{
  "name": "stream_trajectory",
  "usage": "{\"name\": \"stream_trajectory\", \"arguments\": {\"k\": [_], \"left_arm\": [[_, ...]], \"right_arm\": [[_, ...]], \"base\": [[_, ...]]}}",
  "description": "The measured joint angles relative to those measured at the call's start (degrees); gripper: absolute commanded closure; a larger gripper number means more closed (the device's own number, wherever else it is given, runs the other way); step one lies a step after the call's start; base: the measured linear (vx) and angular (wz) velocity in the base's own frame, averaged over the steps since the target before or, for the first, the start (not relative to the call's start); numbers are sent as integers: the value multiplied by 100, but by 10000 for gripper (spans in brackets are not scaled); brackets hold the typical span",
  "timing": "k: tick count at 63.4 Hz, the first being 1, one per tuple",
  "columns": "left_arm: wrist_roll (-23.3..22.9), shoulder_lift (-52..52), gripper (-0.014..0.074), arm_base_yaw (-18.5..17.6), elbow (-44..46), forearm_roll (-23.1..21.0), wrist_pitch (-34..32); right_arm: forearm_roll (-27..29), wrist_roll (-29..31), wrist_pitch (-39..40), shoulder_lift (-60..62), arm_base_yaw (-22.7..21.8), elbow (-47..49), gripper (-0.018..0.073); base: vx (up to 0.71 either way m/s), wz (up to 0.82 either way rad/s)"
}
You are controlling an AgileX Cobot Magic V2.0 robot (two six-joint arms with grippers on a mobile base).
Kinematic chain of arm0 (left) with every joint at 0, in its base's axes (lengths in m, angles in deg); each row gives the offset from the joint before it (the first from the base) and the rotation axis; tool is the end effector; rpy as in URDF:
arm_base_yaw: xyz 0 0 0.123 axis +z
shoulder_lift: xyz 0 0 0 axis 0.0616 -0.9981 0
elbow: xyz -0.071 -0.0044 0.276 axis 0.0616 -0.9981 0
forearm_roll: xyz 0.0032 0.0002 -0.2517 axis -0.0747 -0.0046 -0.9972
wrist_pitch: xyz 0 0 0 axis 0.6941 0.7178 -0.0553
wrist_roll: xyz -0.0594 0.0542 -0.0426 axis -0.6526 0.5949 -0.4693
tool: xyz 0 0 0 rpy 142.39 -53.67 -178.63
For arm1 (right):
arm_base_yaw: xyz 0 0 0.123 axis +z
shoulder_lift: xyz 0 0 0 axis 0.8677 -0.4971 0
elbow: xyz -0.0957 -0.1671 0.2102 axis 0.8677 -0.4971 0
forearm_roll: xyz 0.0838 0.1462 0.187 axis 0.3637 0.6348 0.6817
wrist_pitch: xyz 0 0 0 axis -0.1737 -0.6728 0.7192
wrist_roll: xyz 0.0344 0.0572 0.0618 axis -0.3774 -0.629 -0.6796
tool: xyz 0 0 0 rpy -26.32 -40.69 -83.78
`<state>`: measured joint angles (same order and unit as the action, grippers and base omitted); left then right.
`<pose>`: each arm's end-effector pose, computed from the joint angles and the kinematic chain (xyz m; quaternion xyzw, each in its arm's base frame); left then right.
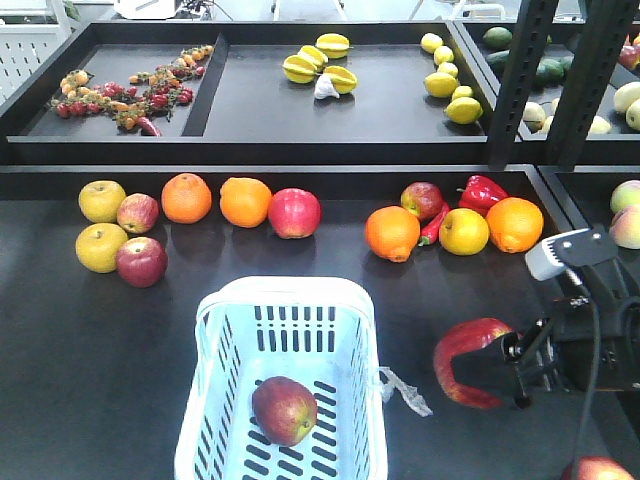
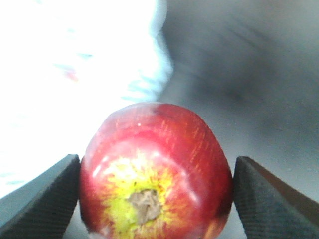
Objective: Pick three apples into basket with both arms
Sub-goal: 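Close the right gripper on the red apple and lift it, then carry the apple over the basket and release it inside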
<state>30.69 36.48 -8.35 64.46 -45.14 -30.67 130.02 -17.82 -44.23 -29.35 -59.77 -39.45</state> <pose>0.1095 -0.0073 0.3198 0.0660 0.8251 0.0102 0.5611 0.2100 0.0513 0.2463 -0.2057 0.9021 0.2377 0.2956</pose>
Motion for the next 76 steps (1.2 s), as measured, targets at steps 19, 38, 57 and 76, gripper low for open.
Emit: {"name": "stream_trajectory", "arguments": {"k": [19,38,57,76], "left_arm": [[0,0,4,0,0,0,0],[0,0,4,0,0,0,0],[0,0,4,0,0,0,0],[0,0,4,0,0,0,0]], "right_arm": [[719,1260,-439,456,952,0,220],[927,1423,1869,343,2898,-7,218],[1250,1423,3125,-718,4003,-7,87],[1814,1423,3615,-1095,4026,-7,-114]], "base": [[0,0],[0,0],[0,0],[0,0]]}}
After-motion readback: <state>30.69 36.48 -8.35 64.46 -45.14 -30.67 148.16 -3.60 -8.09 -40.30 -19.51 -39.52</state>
